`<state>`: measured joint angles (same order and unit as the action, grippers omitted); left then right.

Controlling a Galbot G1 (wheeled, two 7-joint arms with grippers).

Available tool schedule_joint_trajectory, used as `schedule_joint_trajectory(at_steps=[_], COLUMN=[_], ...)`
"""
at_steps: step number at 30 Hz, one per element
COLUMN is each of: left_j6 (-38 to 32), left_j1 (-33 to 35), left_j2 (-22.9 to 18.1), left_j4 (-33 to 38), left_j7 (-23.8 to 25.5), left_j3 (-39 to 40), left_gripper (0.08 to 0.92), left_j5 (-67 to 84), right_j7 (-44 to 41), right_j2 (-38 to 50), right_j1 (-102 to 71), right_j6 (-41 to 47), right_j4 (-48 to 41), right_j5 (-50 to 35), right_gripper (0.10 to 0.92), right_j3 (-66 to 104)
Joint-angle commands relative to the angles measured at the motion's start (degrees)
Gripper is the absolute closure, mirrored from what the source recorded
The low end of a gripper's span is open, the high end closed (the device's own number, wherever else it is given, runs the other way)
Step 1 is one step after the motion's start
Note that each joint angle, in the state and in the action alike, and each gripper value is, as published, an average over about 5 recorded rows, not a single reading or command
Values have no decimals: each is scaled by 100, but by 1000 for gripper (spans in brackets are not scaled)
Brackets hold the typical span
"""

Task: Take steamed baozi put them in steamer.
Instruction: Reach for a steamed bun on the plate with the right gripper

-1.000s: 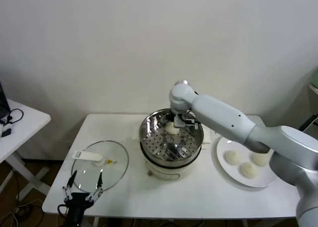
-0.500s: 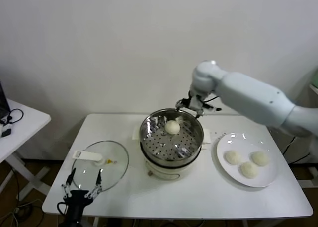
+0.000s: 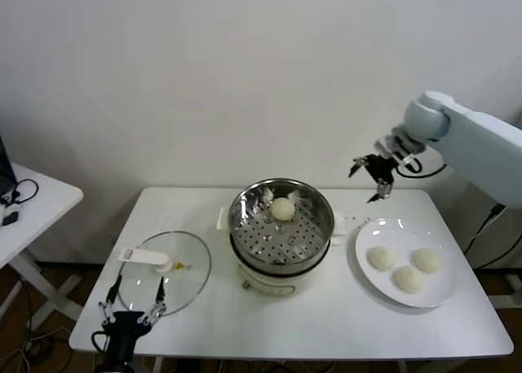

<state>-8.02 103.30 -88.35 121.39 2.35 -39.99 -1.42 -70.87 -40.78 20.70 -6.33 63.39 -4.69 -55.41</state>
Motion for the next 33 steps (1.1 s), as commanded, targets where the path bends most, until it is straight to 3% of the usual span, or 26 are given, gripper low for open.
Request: schedule_joint_trajectory(at_steps=[1, 12, 33], left_j6=[7, 13, -3], left_j1=[-15, -59, 18], left_j2=[-5, -49, -38], left_j4=[6, 28, -18], left_j7=[-59, -194, -218], left_j3=[2, 63, 28], left_gripper=[177, 177, 177], left_j5=[-30, -85, 24], right_j7=[33, 241, 427], right_j2=[495, 339, -295], right_j1=[-1657, -2288, -2443], right_j6=[353, 319, 206], right_j4=[-195, -208, -1057], right_j5=[430, 892, 1258], right_gripper=[203, 203, 203], right_j3=[1089, 1419, 1490])
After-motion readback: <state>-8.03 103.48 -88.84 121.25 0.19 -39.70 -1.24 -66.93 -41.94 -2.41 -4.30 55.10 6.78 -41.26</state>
